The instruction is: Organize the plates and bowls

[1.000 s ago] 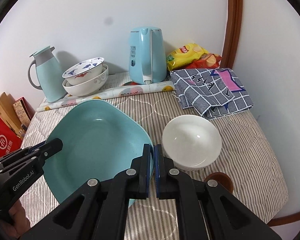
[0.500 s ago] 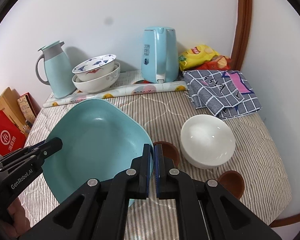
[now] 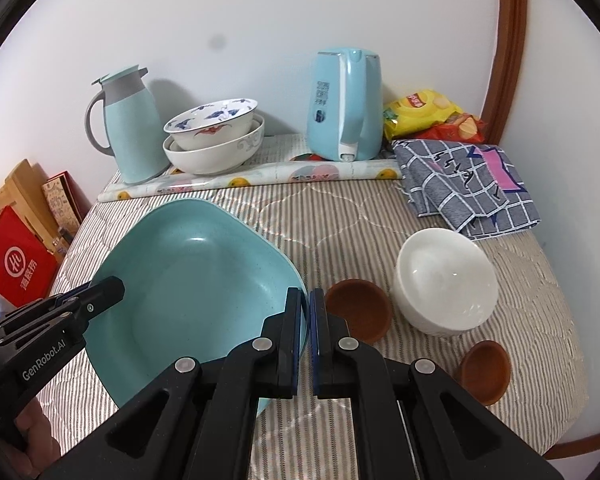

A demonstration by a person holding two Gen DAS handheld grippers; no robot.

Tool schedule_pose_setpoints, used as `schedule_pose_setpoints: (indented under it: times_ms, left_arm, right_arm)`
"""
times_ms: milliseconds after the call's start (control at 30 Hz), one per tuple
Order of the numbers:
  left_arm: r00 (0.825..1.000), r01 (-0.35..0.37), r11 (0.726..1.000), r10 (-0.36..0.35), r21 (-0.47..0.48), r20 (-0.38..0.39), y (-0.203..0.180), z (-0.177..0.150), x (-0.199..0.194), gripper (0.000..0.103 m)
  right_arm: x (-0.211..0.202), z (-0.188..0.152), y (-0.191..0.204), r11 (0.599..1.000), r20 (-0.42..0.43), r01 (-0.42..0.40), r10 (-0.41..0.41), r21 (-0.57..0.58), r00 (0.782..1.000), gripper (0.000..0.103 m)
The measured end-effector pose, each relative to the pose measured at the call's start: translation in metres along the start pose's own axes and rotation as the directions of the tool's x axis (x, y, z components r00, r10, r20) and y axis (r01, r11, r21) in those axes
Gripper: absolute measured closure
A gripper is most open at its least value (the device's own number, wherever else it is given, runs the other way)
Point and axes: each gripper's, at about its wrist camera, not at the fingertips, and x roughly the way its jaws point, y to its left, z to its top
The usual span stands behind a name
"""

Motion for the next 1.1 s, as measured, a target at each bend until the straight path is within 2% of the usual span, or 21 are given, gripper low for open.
schedule_pose_setpoints:
  times_ms: [467,1100]
  left_arm:
    - [0.999,-0.029,0.999,0.028,-0.04,-0.028,0.025,-0.009,0.009,0.093]
    - [0.992,-0.066,0.994,0.057,-0.085,-0.109,0.05,-0.027,0.045,0.093]
  right_arm:
    - [0.018,-0.007,0.021,0.999,-0.035,-0.033,0.032,-0.028,0.999,0.099]
    - [0.065,-0.02,0.034,0.997,-0.138,-0.059,0.051,-0.056,0.989,0.099]
